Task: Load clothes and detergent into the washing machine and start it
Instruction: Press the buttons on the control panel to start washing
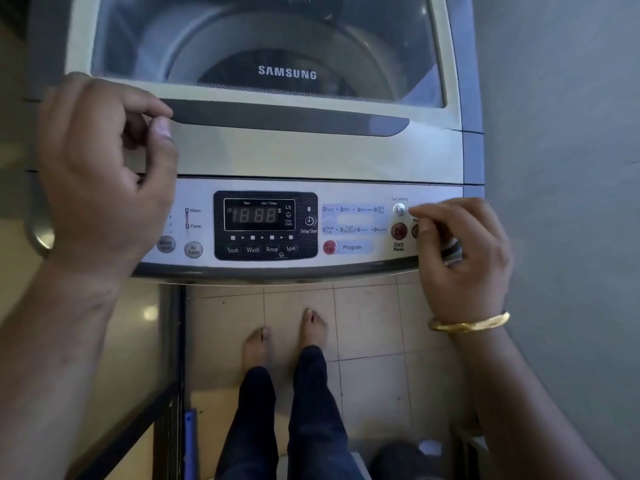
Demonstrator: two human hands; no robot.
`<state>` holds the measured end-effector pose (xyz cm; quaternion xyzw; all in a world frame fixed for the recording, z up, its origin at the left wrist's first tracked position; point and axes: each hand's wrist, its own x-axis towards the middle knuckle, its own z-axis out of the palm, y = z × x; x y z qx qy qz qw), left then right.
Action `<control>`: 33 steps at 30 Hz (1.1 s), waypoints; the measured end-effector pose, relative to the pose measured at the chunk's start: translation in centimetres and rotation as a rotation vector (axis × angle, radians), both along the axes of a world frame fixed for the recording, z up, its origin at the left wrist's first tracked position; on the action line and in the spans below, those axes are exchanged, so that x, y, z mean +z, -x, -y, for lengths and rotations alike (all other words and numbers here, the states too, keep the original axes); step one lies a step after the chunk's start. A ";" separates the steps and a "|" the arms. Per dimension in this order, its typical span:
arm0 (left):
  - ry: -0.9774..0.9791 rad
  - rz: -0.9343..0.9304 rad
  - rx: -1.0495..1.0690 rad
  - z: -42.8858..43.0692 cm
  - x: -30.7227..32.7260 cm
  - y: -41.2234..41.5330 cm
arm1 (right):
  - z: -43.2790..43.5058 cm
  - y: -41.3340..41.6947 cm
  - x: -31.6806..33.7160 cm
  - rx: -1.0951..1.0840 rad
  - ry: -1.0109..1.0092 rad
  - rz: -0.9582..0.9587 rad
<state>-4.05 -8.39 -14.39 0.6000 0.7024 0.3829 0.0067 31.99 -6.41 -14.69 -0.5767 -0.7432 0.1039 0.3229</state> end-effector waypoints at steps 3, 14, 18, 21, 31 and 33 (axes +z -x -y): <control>-0.016 0.058 0.021 0.0 -0.6 0.1 | 1.3 -1.0 -0.9 -0.006 -0.095 0.026; 0.006 0.120 -0.002 0.0 -0.6 -0.3 | 2.3 -1.2 -2.2 0.009 -0.252 0.094; -0.010 0.139 -0.012 -0.1 -0.4 -0.2 | 2.1 -1.0 -2.3 0.002 -0.257 0.148; -0.013 0.130 -0.027 -0.1 -0.2 -0.3 | 2.1 -0.8 -2.1 -0.002 -0.265 0.171; -0.030 0.092 -0.047 -0.2 0.2 -0.6 | 2.4 0.0 -2.1 -0.085 -0.223 0.105; -0.038 0.096 -0.043 -0.2 0.3 -0.5 | 2.7 0.2 -2.0 -0.069 -0.222 0.085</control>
